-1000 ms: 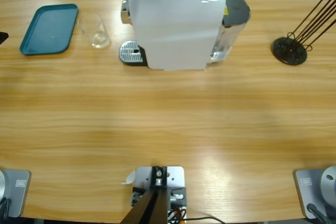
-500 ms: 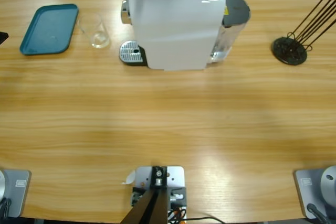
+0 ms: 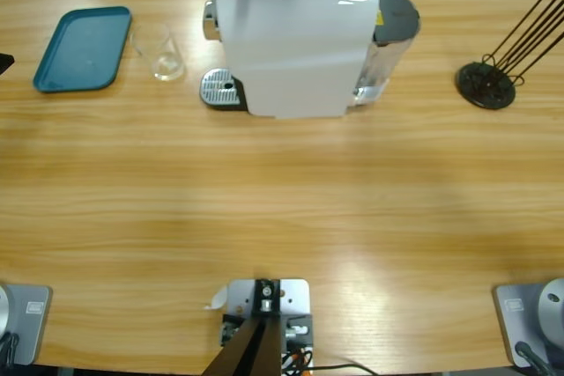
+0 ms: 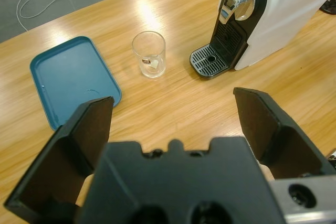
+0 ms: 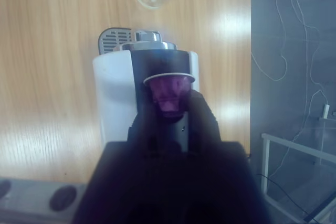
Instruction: Pour coffee
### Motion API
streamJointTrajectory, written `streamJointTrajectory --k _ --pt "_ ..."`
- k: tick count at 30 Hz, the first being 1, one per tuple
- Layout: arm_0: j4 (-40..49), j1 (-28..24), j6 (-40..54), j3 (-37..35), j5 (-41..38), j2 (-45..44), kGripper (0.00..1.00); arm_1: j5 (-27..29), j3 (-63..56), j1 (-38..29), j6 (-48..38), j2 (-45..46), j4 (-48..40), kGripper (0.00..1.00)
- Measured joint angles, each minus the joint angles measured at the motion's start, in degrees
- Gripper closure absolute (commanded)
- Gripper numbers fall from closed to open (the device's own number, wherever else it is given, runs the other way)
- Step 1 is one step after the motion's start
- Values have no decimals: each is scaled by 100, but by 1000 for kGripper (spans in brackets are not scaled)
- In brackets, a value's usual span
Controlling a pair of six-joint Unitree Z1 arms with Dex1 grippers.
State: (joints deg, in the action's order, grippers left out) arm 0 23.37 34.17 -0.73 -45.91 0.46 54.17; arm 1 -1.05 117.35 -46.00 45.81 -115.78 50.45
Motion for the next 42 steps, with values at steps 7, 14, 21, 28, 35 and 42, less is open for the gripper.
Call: streamJointTrajectory --k 7,14,21,28,35,42 --pt "0 0 0 0 0 0 4 0 27 0 -92 0 157 485" --pt "0 0 0 0 0 0 4 -1 77 25 -245 -5 295 418" --pt "0 0 0 0 0 0 4 -1 227 74 -280 -6 365 418" --pt "0 0 0 0 -4 0 4 1 1015 -200 -638 -3 636 144" --pt "0 0 0 0 -42 1 4 135 1486 -447 -1421 290 788 1000" --pt "0 0 0 3 -115 6 4 582 1487 -487 -1960 1212 1251 1000"
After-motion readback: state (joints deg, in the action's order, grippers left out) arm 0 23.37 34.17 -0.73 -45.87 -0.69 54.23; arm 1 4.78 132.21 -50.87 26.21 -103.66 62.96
